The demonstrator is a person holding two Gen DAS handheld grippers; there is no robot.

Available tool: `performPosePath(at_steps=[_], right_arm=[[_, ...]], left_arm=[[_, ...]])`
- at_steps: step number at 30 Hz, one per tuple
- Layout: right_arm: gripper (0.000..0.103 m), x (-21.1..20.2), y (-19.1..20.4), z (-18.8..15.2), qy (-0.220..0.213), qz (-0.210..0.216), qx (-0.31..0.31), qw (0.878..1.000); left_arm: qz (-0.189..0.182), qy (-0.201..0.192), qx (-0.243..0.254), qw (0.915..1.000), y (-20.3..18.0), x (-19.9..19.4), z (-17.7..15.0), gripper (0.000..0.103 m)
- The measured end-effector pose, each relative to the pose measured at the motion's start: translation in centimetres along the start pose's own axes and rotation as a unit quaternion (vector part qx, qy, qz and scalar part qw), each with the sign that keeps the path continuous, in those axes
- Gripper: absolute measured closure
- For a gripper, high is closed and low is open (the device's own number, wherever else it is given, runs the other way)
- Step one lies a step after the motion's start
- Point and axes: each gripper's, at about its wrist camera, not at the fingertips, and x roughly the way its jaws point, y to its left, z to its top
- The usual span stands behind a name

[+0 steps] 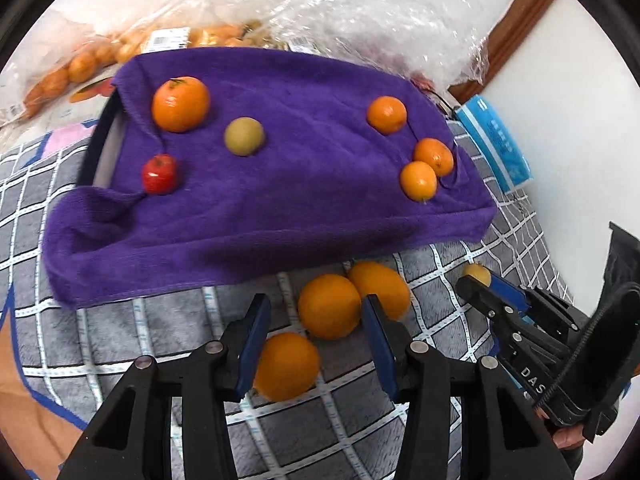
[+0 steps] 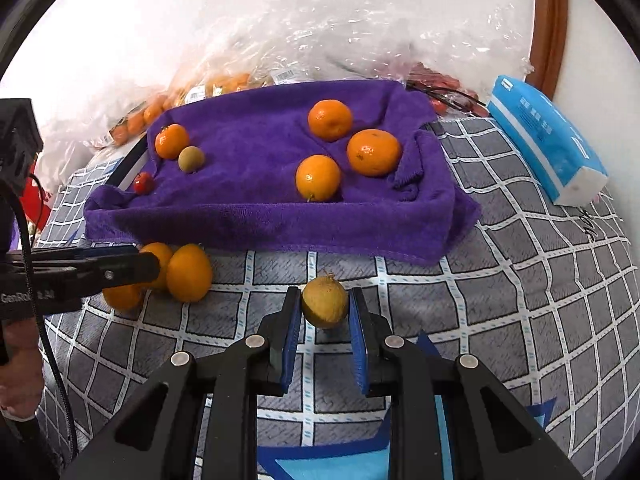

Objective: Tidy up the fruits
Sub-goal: 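Grasp a large orange with the left tool while the right tool holds the yellow fruit, then lift the orange and yellow fruit and carry both over the purple towel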

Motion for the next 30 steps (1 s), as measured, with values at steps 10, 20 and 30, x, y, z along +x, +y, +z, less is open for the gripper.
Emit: performPosePath(at_steps=[10,20,30], right_arm=[[0.080,-0.8,-1.2,-0.1,-0.006,-0.004,0.007,1.000],[0.080,-2.2,-1.4,0.7,-0.021,-0.007,0.007,1.000],[0.080,-4.8,0.3,2.9,-0.049,-0.019,0.001,0.999]], left_arm=[[0.006,0.018,0.021,0.9996,-2.1,1.5,0.6,0.072],[0.010,-0.007,0.017,0.9998,-2.2,-0.7,0.8,0.072],[0.011,-0.050,0.000,0.9987,-0.7,-5.9,0.6,0.072]])
